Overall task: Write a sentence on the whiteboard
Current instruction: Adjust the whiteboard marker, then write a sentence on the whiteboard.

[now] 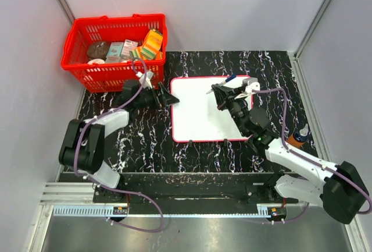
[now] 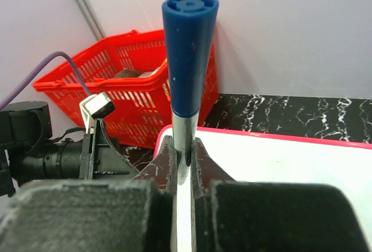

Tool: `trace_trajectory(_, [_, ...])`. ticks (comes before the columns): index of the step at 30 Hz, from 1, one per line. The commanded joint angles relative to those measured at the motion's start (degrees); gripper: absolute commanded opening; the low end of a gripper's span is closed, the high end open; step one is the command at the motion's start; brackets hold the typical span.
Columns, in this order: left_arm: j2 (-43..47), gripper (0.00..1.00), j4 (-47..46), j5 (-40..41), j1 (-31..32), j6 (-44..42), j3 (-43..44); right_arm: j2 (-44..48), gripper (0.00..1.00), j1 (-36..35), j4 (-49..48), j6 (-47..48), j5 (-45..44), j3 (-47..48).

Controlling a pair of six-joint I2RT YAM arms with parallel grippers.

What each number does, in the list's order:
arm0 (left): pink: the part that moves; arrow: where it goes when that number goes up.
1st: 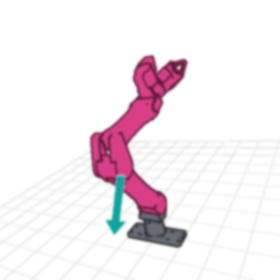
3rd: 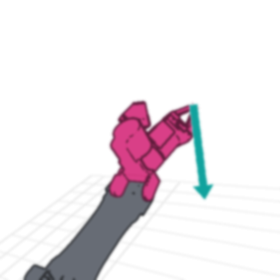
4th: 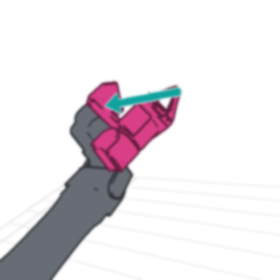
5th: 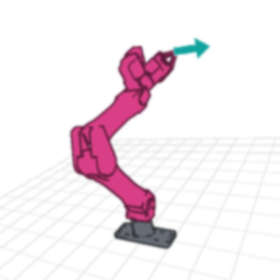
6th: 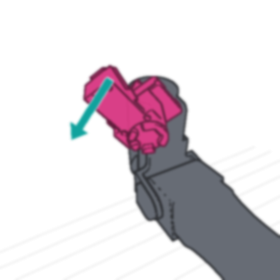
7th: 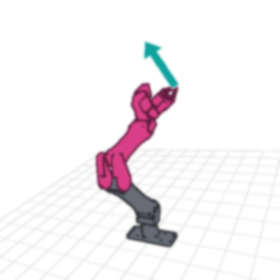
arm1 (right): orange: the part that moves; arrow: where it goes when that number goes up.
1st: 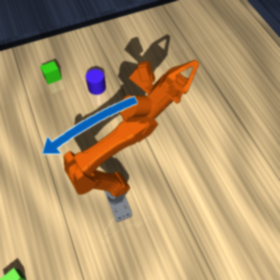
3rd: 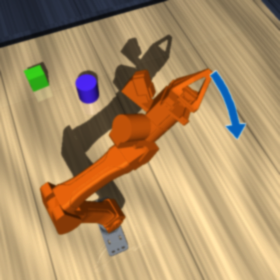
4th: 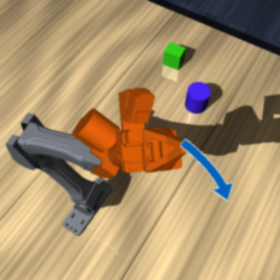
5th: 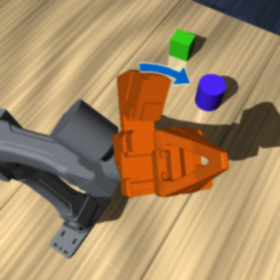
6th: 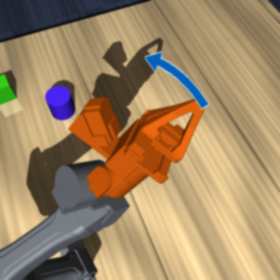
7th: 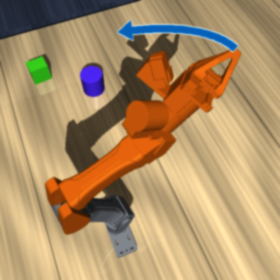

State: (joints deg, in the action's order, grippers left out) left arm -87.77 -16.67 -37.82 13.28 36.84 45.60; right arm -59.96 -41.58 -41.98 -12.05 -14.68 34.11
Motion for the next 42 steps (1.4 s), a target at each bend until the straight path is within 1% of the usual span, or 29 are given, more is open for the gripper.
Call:
trace_trajectory(1, [-3.55, 0.95, -11.54, -6.03, -0.36, 0.34, 3.08, -3.57, 0.0, -0.25, -8.99, 6.86, -4.75, 2.63])
trace_trajectory(4, [-6.53, 0.94, -11.63, -9.19, -0.45, -1.86, 5.1, -6.73, 0.0, -0.34, -11.19, 8.01, -5.18, 3.24])
trace_trajectory(5, [-7.24, 0.93, -15.46, -10.59, -0.45, -1.42, 4.76, -7.35, 0.0, -0.43, -12.15, 8.1, -5.27, 3.42])
trace_trajectory(6, [-8.9, 0.91, -19.42, -14.61, -0.45, -0.38, 4.23, -7.97, 0.0, -0.43, -12.6, 8.01, -5.27, 3.6])
trace_trajectory(7, [-9.78, 0.89, -29.2, -16.65, -0.45, 3.2, 2.75, -9.19, 0.0, -0.34, -12.95, 7.92, -5.1, 3.77])
trace_trajectory(9, [-12.24, 0.85, -32.98, -19.55, -0.97, 5.34, 2.65, -10.17, 0.0, -0.34, -13.3, 7.4, -4.66, 4.21])
trace_trajectory(10, [-13.04, 0.79, -36.04, -20.27, -1.06, 7.0, 2.65, -10.78, 0.0, -0.43, -13.57, 7.05, -4.75, 4.13])
trace_trajectory(12, [-14.7, 0.71, -37.3, -21.5, -1.24, 7.89, 2.73, -11.4, 0.0, -0.52, -14.18, 6.52, -4.57, 4.21])
trace_trajectory(13, [-15.06, 0.6, -37.99, -21.76, -1.24, 8.33, 2.74, -11.66, 0.0, -0.52, -14.01, 6.26, -4.4, 4.39])
trace_trajectory(15, [-15.85, 0.44, -39.22, -22.46, -1.24, 9.12, 2.3, -12.02, 0.0, -0.52, -14.19, 5.99, -4.13, 4.65])
trace_trajectory(16, [-15.94, 0.29, -41.32, -22.73, -1.24, 10.52, 1.95, -12.54, 0.0, -0.52, -14.27, 6.08, -3.7, 4.91])
trace_trajectory(19, [-16.12, 0.11, -42.39, -23.17, -1.32, 11.41, 1.33, -13.51, 0.0, -0.95, -14.71, 6.16, -2.56, 5.53])
trace_trajectory(20, [-16.12, 0.01, -42.83, -23.26, -1.41, 11.67, 1.07, -13.86, 0.0, -1.13, -15.06, 6.69, -2.29, 5.62])
trace_trajectory(24, [-15.24, 0.0, -41.43, -23.87, -1.5, 11.5, 0.8, -16.14, 0.0, -2.8, -16.47, 7.83, -2.37, 6.85])
trace_trajectory(27, [-13.84, 0.0, -39.41, -24.49, -1.5, 10.27, 0.89, -18.87, 0.0, -5.17, -18.75, 10.2, -4.04, 7.99])
trace_trajectory(30, [-12.17, 0.0, -34.33, -24.58, -1.5, 6.77, 1.5, -22.47, 0.0, -7.63, -21.21, 13.98, -6.59, 9.74])
trace_trajectory(31, [-11.9, 0.0, -30.66, -24.49, -1.5, 4.14, 2.03, -24.48, 0.0, -8.24, -22.35, 14.34, -8.42, 10.79])
trace_trajectory(34, [-11.2, 0.0, -24.49, -24.75, -1.5, 0.0, 3.35, -28.43, 0.0, -9.3, -26.38, 14.51, -11.06, 11.77])
trace_trajectory(36, [-11.11, 0.0, -24.64, -24.75, -1.5, 0.16, 3.26, -29.85, 0.0, -10.53, -27.89, 15.83, -12.74, 12.12])
trace_trajectory(37, [-11.2, 0.0, -24.99, -24.93, -1.5, 0.42, 3.26, -31.16, 0.0, -10.97, -29.98, 16.53, -15.01, 12.3])
trace_trajectory(39, [-11.29, 0.0, -24.65, -25.28, -1.5, 0.43, 3.79, -32.4, 0.0, -12.2, -32.37, 19.17, -17.83, 12.56])
trace_trajectory(40, [-11.29, 0.0, -24.21, -25.28, -1.5, 0.08, 3.96, -33.54, 0.0, -12.55, -35.42, 20.48, -19.06, 12.13])
trace_trajectory(42, [-11.11, 0.0, -23.68, -25.28, -1.5, -0.27, 4.14, -34.51, 0.0, -13.35, -37.21, 23.91, -20.65, 12.38])
